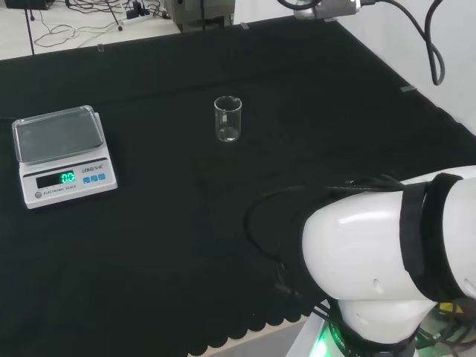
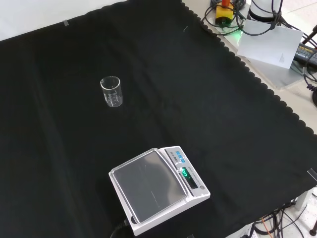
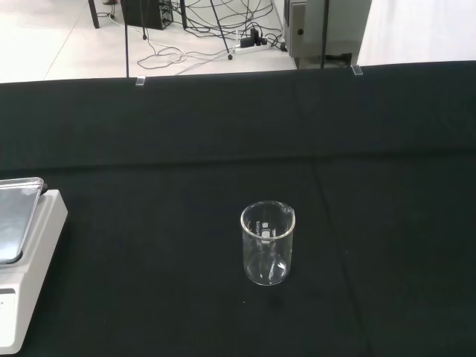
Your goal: Pick up the beaker.
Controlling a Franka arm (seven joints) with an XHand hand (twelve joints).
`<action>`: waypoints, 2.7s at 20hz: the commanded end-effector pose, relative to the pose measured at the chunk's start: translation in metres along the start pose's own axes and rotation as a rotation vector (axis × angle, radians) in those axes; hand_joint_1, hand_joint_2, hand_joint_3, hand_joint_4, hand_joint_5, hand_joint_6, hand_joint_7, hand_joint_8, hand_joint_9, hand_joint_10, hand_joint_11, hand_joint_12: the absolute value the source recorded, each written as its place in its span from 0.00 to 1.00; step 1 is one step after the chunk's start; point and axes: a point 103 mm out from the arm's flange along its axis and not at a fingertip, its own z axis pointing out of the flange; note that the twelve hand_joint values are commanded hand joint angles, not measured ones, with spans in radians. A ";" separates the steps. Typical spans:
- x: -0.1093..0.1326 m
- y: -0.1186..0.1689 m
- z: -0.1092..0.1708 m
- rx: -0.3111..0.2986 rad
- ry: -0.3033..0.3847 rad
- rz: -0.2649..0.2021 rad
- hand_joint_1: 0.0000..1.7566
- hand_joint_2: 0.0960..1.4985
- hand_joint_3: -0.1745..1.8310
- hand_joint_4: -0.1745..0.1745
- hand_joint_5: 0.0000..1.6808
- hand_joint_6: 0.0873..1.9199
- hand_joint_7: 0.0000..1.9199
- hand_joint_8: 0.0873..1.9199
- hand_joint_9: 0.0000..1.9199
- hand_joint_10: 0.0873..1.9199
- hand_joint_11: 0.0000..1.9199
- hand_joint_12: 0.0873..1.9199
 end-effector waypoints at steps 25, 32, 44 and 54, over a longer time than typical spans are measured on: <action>-0.013 0.061 0.049 0.033 0.005 -0.002 0.40 0.39 0.30 0.52 0.12 0.00 0.11 0.38 0.13 0.42 0.00 0.67; -0.017 0.097 0.074 0.058 0.025 -0.005 0.40 0.39 0.30 0.52 0.12 0.00 0.11 0.38 0.13 0.42 0.00 0.67; -0.021 0.161 0.125 0.096 0.019 -0.027 0.40 0.40 0.29 0.52 0.12 0.00 0.11 0.38 0.12 0.42 0.00 0.64; -0.040 0.187 0.176 0.069 0.067 -0.017 0.40 0.41 0.28 0.55 0.11 0.00 0.07 0.37 0.11 0.42 0.00 0.61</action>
